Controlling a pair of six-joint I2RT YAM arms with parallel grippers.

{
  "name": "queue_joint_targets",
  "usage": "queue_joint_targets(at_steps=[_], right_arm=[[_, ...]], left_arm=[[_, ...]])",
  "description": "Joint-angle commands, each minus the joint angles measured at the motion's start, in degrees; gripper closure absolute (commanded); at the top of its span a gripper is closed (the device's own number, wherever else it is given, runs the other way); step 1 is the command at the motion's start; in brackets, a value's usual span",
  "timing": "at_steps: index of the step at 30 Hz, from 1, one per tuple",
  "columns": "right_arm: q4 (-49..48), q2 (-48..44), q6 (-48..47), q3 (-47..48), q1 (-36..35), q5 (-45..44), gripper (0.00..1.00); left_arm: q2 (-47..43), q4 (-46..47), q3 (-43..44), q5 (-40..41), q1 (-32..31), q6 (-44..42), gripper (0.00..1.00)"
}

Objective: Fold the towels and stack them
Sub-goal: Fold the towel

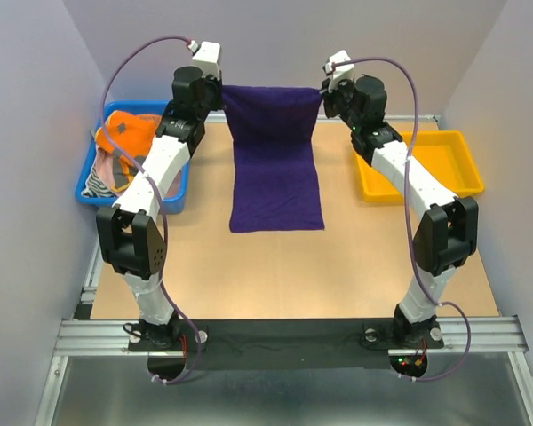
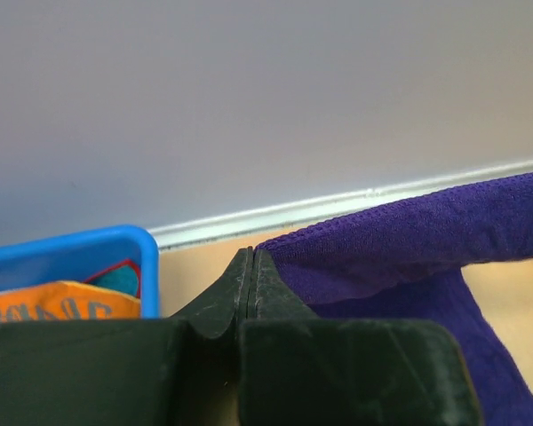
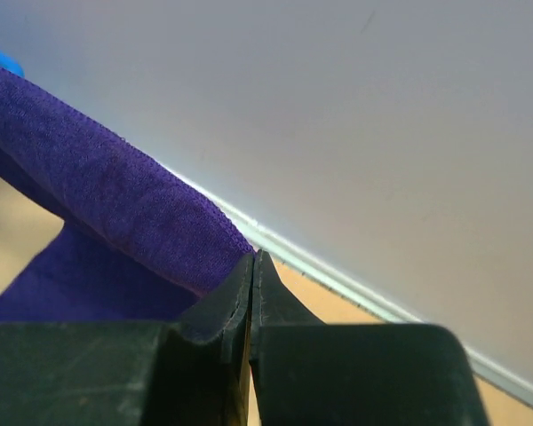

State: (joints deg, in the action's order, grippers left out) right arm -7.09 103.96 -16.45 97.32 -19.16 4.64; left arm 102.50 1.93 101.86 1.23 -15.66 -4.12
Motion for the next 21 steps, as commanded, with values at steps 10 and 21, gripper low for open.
queue_joint_targets(at_steps=[10,21], right_arm=[[-3.5,-0.3,-0.9,-13.1,0.8,1.3,1.00],[-4.2,9.2,-1.5,-2.5,1.9,-2.5,0.99]], left_arm=[[0.2,1.9,-11.9,-4.1,0.2,1.5,1.00],[10.3,-6.8,2.6,-3.7,0.8,3.1,1.00]])
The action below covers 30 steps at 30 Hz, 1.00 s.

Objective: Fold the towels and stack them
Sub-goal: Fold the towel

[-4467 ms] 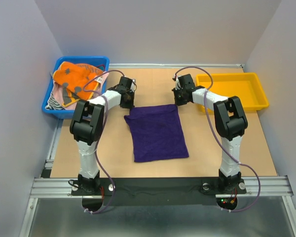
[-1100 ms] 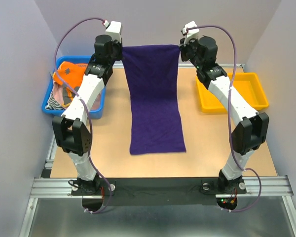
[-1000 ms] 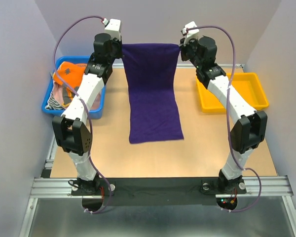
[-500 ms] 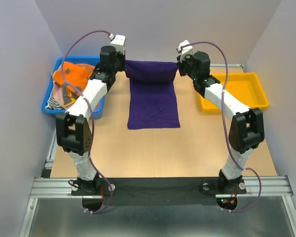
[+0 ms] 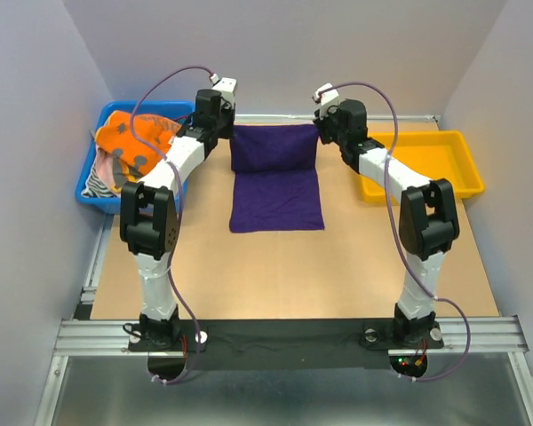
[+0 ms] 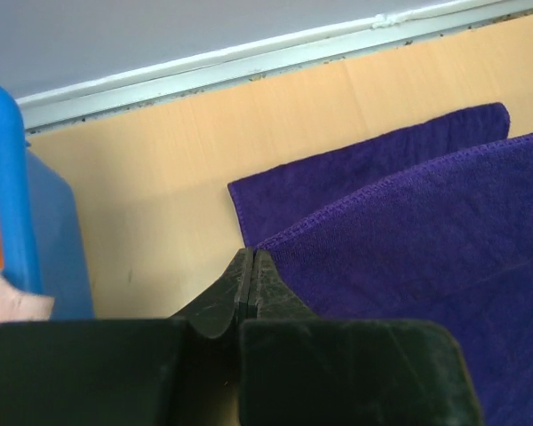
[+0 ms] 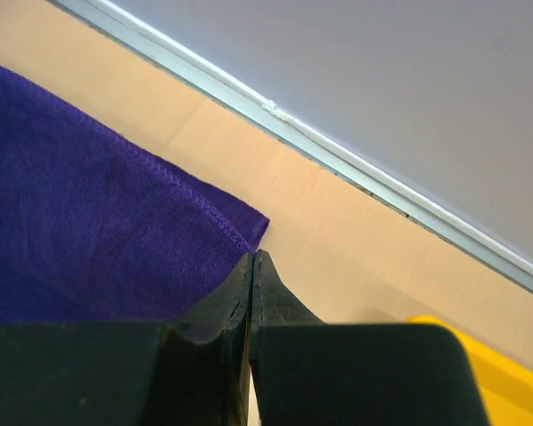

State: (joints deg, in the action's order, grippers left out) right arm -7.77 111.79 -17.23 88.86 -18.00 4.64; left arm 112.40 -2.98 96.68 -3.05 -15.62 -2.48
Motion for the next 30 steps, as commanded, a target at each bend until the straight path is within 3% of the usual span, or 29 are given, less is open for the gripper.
queue_joint_targets(at_steps=[1,9,20,30], right_arm=[[-4.2,1.8,-0.4,6.8,0.9,-3.1,1.00],[-15.0,-1.4,-0.3,3.8,0.9,-4.4,1.00],[-11.1,-11.4,0.7,-14.8,0.9,0.5,0.99],[-5.5,-19.8,4.3,-24.1,0.9,5.0,0.99]], left_arm=[[1.1,-2.4,9.3,0.8,0.9,1.9,1.00],[-2.8,2.5,10.8,0.4,1.1,4.8,1.00],[-10.0,3.1,-10.4,-4.6,1.1,8.1,1.00],[-18.8,0.3,-25.1,-5.6,1.0,10.6,1.00]])
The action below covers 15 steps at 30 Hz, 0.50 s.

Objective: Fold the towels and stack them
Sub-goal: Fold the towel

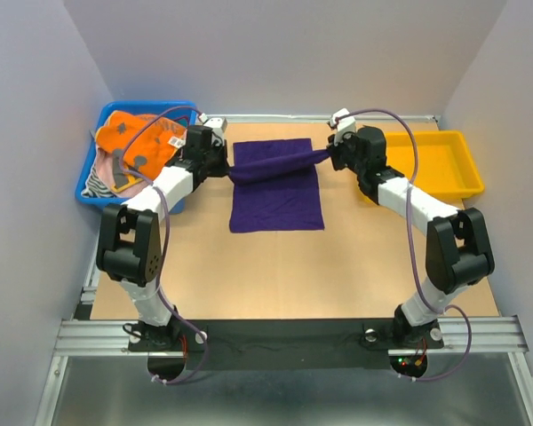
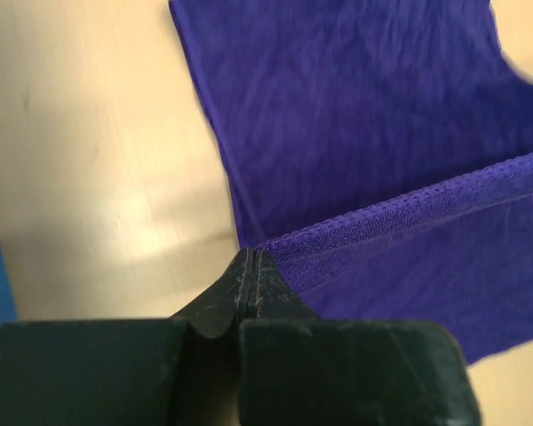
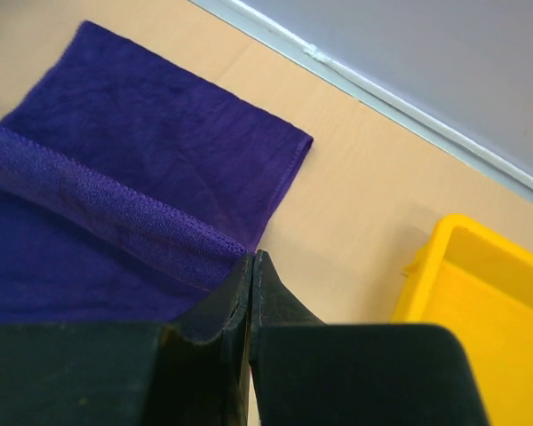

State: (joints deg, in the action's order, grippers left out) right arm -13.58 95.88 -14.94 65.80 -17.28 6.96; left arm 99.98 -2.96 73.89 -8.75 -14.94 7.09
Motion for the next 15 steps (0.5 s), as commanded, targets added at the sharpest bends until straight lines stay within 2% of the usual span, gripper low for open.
queue_joint_targets(at_steps=[1,5,15], right_arm=[[0.5,-4.4,2.9,-2.1,0.2,3.3,1.00],[0.8,-5.3,4.5,-3.8,0.2,4.8,0.99],[1.4,-6.0,5.9,-2.8,0.2,4.2,0.99]], left_arm=[[-6.7,-0.3,-3.0,0.3,0.3,0.9,1.00],[-8.1,-0.9,-4.1,1.5,0.3,0.2,1.00],[-7.9,-5.5,5.0,2.9,0.3,-2.2,1.00]])
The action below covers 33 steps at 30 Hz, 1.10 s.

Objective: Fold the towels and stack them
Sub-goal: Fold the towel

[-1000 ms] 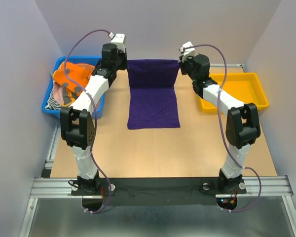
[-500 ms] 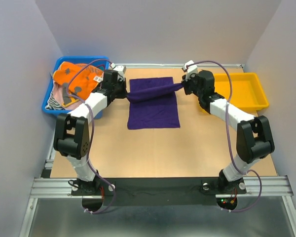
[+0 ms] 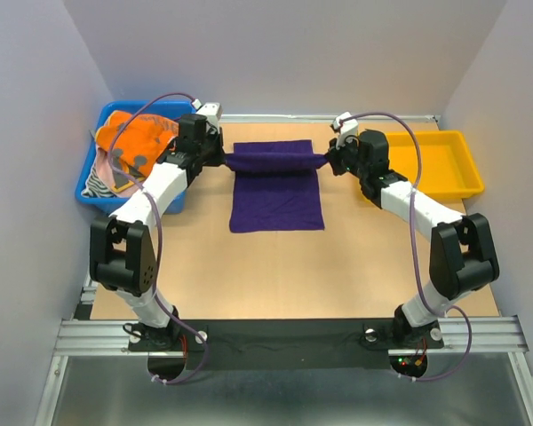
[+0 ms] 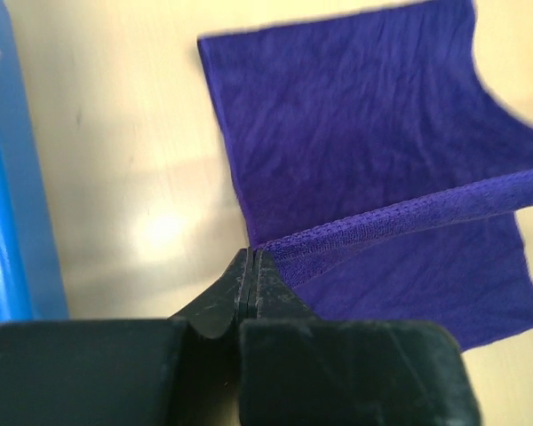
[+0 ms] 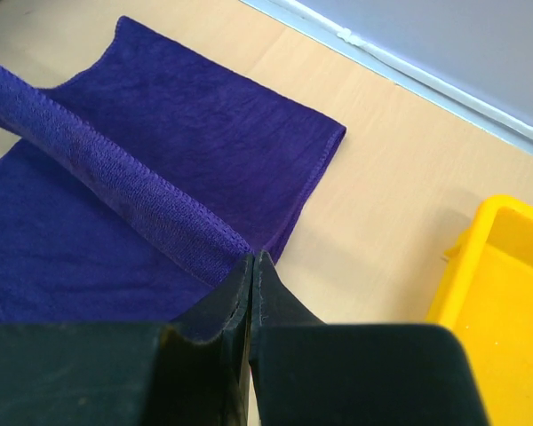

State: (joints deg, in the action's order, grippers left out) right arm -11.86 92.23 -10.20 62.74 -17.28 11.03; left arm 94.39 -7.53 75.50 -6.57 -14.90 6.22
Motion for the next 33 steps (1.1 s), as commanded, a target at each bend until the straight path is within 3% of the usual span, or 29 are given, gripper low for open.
queue_joint_targets(at_steps=[1,9,15,24,33], right_arm=[[-0.4,-2.7,1.3,-0.1,0.2,0.0,1.00],[0.2,-4.2,5.6,-6.3,0.2,-0.7,1.00],[4.1,-1.3,15.3,-10.7,0.2,0.3,0.99],[6.6,8.7,21.4,-10.3,0.3,-3.1,1.00],[7.6,8.0,20.5,-8.7,0.3,-5.0,0.99]], left_arm=[[-3.1,-1.0,3.0,0.2,0.3,-0.9,1.00],[-4.2,0.6,-9.6,-3.9,-0.1,3.4,1.00],[-1.0,0.7,-14.9,-4.9,-0.5,6.9,1.00],[5.2,-0.7,-16.3,-4.6,-0.8,8.1,1.00],[5.1,-3.0,-13.7,-2.7,-1.1,7.6,1.00]])
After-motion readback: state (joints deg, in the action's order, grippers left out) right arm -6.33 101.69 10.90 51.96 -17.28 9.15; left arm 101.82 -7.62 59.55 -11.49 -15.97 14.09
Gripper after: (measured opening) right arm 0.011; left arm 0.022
